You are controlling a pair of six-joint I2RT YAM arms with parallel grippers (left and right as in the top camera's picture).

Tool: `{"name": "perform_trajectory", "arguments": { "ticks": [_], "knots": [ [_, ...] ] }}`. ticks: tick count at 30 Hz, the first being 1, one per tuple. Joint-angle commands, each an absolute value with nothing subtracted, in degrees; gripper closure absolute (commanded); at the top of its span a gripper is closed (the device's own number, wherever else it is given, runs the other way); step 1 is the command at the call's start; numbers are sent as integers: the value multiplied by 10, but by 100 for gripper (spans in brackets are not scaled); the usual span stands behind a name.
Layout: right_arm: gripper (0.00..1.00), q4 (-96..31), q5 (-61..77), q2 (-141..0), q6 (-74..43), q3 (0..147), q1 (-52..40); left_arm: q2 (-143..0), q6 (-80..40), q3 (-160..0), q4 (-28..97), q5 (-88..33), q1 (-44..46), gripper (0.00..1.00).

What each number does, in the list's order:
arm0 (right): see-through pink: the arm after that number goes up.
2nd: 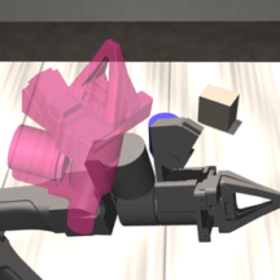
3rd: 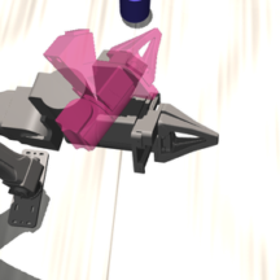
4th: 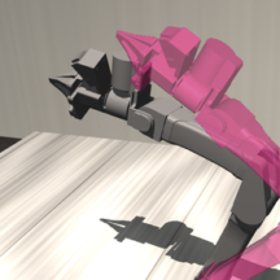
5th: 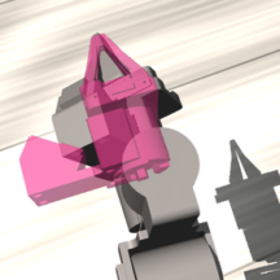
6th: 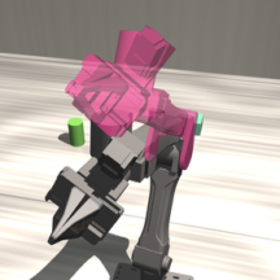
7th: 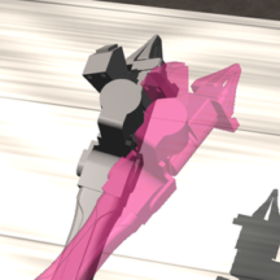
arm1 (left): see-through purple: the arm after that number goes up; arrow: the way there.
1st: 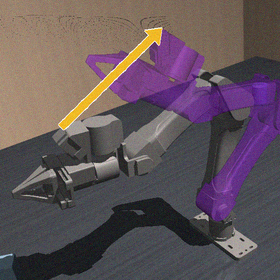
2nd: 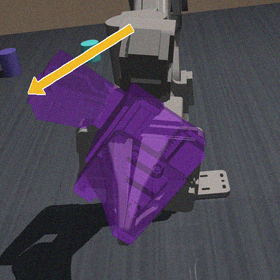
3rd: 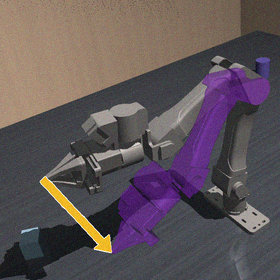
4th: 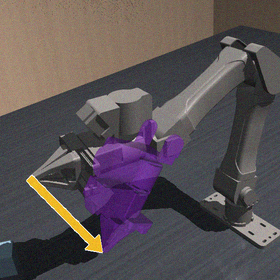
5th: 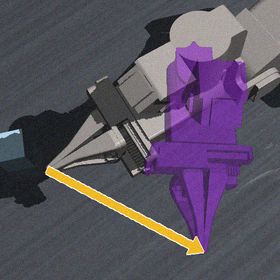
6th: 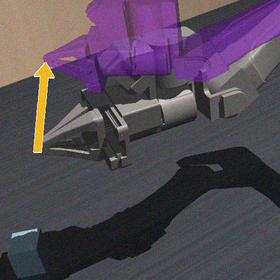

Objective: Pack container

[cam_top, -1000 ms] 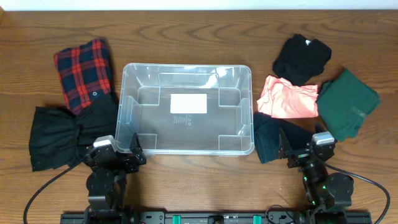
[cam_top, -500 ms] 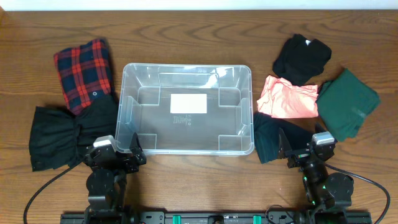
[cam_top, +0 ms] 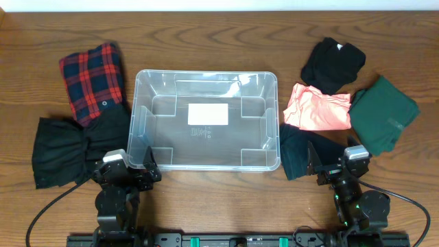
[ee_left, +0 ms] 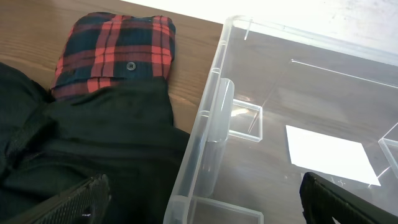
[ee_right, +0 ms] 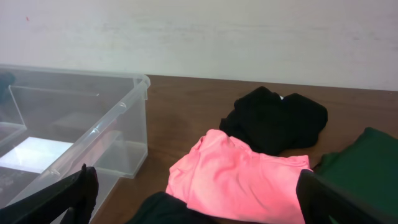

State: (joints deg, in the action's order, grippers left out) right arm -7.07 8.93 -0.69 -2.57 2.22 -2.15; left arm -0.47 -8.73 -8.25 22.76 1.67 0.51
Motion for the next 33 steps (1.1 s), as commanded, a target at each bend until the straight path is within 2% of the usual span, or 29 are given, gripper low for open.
{"name": "perform_trajectory", "arguments": {
  "ticks": [1, 8, 12, 18, 30, 33],
  "knots": [
    [1, -71, 85, -3, -33, 20, -23, -3, -75, -69, 235, 15, 7, 2],
    [1, -71, 85, -3, -33, 20, -23, -3, -78, -69, 234, 14, 7, 2],
    [1, -71, 85, -3, -33, 20, -23, -3, -129, -74, 234, 8, 7, 2],
    [1, -71, 85, -3, -33, 20, -23, -43, -138, -142, 246, -38, 7, 2],
    [1, -71, 85, -3, -33, 20, -23, -445, -137, -548, 374, 5, 7, 2],
    [1, -71, 85, -3, -33, 20, -23, -514, -106, -633, 391, 5, 7, 2]
  ]
}}
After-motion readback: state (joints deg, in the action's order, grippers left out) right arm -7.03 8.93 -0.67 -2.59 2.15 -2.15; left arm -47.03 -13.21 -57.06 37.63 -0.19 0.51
